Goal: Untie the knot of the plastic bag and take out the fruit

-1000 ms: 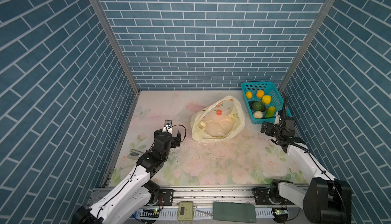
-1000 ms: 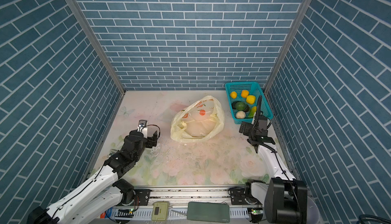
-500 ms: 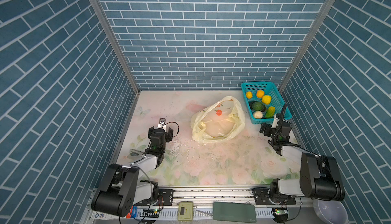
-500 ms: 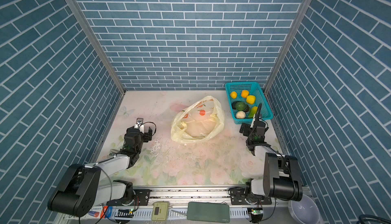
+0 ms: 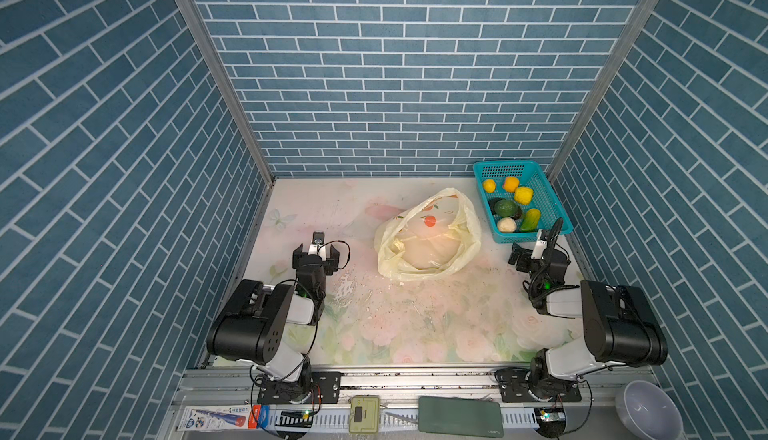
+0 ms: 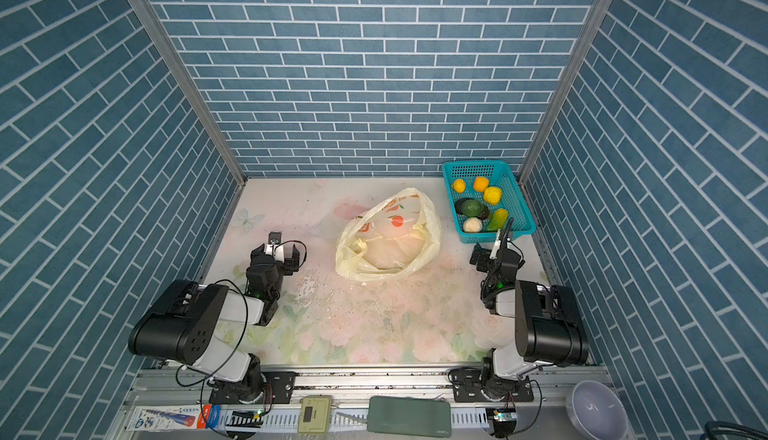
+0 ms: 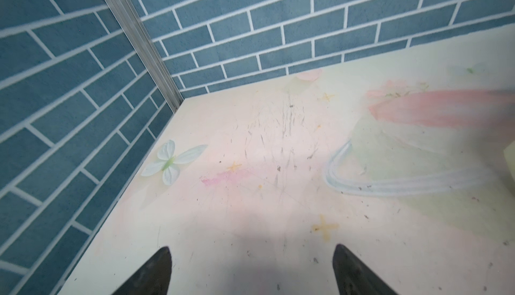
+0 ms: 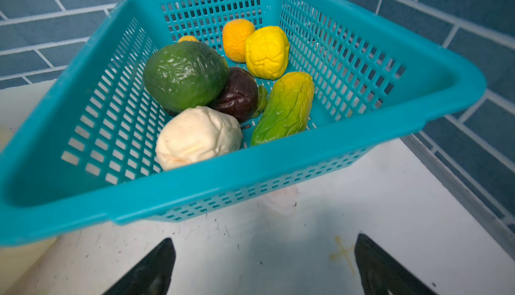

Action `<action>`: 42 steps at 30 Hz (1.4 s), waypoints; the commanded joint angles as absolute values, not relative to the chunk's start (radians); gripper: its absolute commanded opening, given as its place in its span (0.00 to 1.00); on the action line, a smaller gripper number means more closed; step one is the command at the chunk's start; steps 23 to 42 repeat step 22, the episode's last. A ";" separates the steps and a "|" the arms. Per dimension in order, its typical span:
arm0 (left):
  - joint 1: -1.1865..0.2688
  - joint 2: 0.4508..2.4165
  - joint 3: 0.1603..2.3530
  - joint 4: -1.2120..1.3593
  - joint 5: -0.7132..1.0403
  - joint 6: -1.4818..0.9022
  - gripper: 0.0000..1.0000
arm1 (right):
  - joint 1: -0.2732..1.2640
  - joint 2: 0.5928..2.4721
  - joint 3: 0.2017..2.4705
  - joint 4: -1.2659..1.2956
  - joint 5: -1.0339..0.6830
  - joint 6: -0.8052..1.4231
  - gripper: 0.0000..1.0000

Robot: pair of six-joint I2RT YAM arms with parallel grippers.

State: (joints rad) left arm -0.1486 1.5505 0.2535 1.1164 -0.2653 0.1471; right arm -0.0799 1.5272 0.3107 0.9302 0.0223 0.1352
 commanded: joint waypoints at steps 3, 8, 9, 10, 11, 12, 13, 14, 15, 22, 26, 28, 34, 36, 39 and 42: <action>-0.138 1.549 0.258 1.146 -0.252 0.145 0.91 | -0.084 1.531 0.299 1.031 0.058 0.112 0.99; -0.138 1.548 0.261 1.137 -0.252 0.145 0.91 | -0.080 1.531 0.288 1.049 0.060 0.109 0.99; -0.138 1.546 0.263 1.133 -0.254 0.142 0.91 | -0.080 1.531 0.288 1.052 0.058 0.109 0.99; -0.138 1.545 0.264 1.130 -0.253 0.143 0.91 | -0.079 1.532 0.289 1.050 0.059 0.108 0.99; -0.138 1.546 0.266 1.128 -0.253 0.143 0.91 | -0.079 1.532 0.289 1.050 0.057 0.106 0.99; -0.138 1.546 0.267 1.122 -0.253 0.143 0.91 | -0.078 1.532 0.288 1.053 0.049 0.103 0.99; -0.138 1.545 0.270 1.121 -0.254 0.143 0.91 | -0.078 1.534 0.290 1.051 0.043 0.101 0.99; -0.138 1.545 0.269 1.119 -0.253 0.143 0.91 | -0.078 1.533 0.294 1.045 0.038 0.099 0.98; -0.138 1.545 0.270 1.119 -0.253 0.143 0.91 | -0.078 1.533 0.302 1.028 0.034 0.097 0.99; -0.138 1.545 0.270 1.116 -0.256 0.141 0.91 | -0.078 1.536 0.331 0.977 0.005 0.086 0.99; -0.138 1.545 0.270 1.116 -0.256 0.141 0.91 | -0.078 1.536 0.331 0.977 0.005 0.086 0.99; -0.138 1.545 0.270 1.116 -0.256 0.141 0.91 | -0.078 1.536 0.331 0.977 0.005 0.086 0.99; -0.138 1.545 0.270 1.116 -0.256 0.141 0.91 | -0.078 1.536 0.331 0.977 0.005 0.086 0.99; -0.138 1.545 0.270 1.116 -0.256 0.141 0.91 | -0.078 1.536 0.331 0.977 0.005 0.086 0.99; -0.138 1.545 0.270 1.116 -0.256 0.141 0.91 | -0.078 1.536 0.331 0.977 0.005 0.086 0.99; -0.138 1.545 0.270 1.116 -0.256 0.141 0.91 | -0.078 1.536 0.331 0.977 0.005 0.086 0.99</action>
